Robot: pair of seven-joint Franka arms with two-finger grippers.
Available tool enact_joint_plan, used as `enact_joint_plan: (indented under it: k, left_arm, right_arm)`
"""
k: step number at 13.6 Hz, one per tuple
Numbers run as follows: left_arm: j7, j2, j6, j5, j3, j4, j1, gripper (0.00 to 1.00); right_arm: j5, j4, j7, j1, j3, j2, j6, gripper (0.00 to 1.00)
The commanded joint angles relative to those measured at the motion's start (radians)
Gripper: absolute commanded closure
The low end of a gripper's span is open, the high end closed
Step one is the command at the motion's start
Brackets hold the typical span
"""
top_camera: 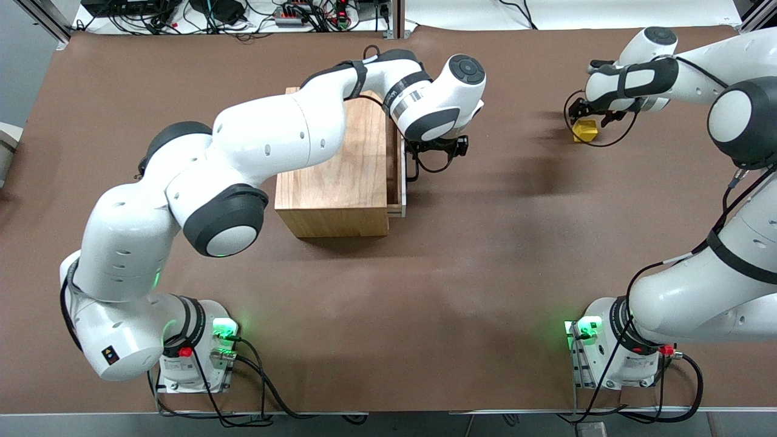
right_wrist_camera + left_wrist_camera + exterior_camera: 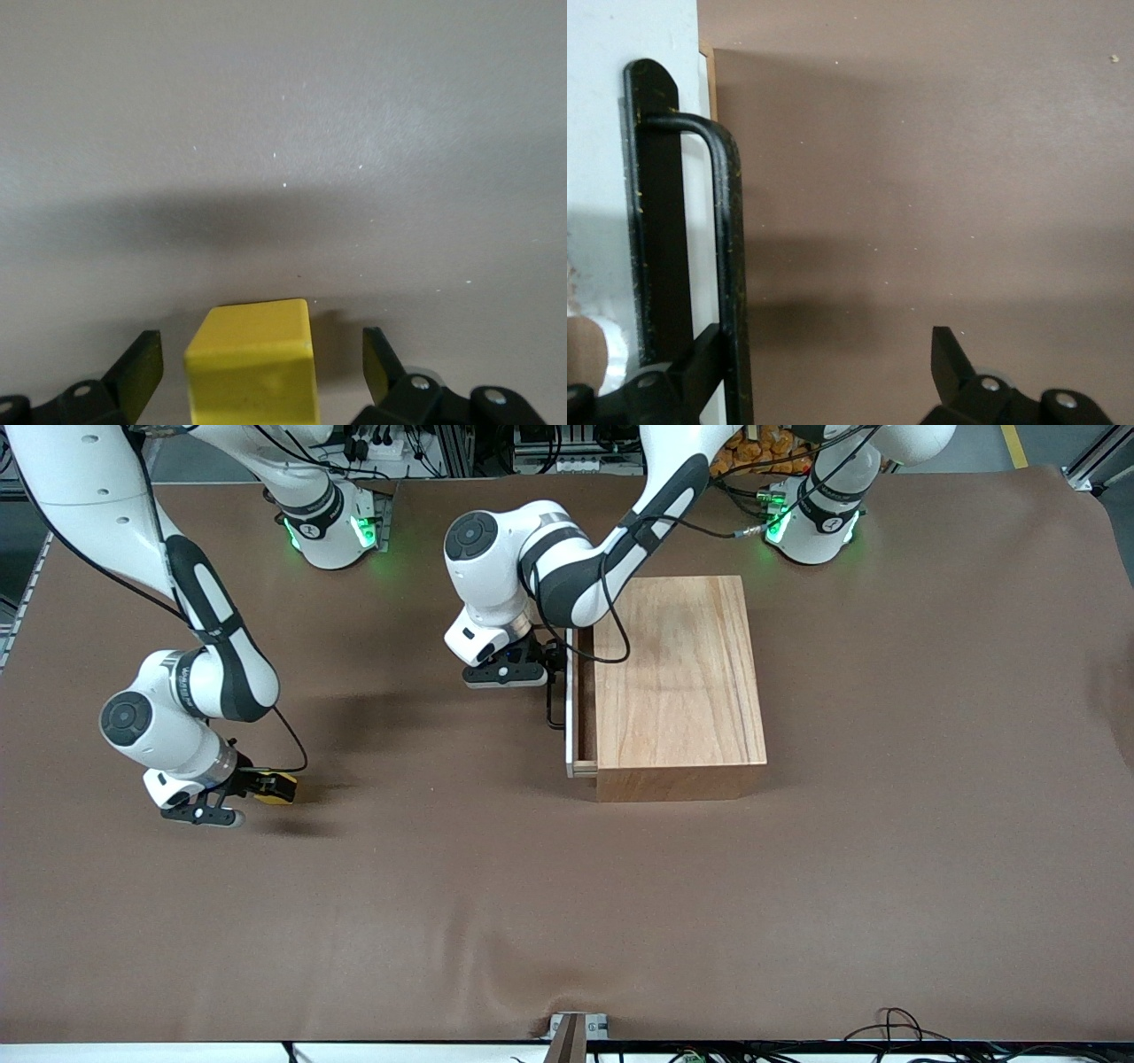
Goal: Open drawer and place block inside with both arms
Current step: 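Pull the drawer open with the left gripper while the right gripper grasps the cube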
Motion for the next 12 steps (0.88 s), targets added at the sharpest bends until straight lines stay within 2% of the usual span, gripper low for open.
enact_joint_plan:
  k: [1,2,3,4,5,7,10,12]
  left_arm:
    - [-0.018,0.017,0.042,-0.010,-0.003,0.028,-0.013,0.00]
    - [-0.019,0.017,0.044,-0.010,-0.007,0.028,-0.013,0.00]
    - [-0.019,0.017,0.051,-0.010,-0.009,0.028,-0.015,0.00]
    - [-0.027,0.019,0.064,-0.008,-0.007,0.028,-0.027,0.00]
    - [-0.029,0.022,0.079,-0.008,-0.007,0.028,-0.032,0.00]
    - [-0.032,0.026,0.110,-0.008,-0.007,0.028,-0.033,0.00]
    - [-0.029,0.031,0.140,-0.010,-0.007,0.028,-0.035,0.00]
    - [-0.029,0.036,0.172,-0.010,-0.009,0.028,-0.038,0.00]
  right_arm:
    - [-0.004,-0.022,-0.004,-0.006,0.006,0.006,0.034,0.00]
    - [-0.004,-0.027,-0.004,-0.007,0.006,0.008,0.035,0.00]
    - [-0.002,-0.029,-0.004,-0.007,0.006,0.008,0.035,0.46]
    - [-0.002,-0.032,-0.004,-0.007,0.006,0.006,0.037,0.72]
    - [-0.002,-0.035,-0.004,-0.007,0.006,-0.001,0.032,0.83]
    - [-0.002,-0.044,-0.032,-0.013,0.006,-0.073,-0.026,0.84]
    - [-0.002,-0.027,-0.101,-0.032,0.003,-0.217,-0.225,0.84]
    - [-0.002,0.023,-0.183,-0.071,0.005,-0.288,-0.360,0.83]
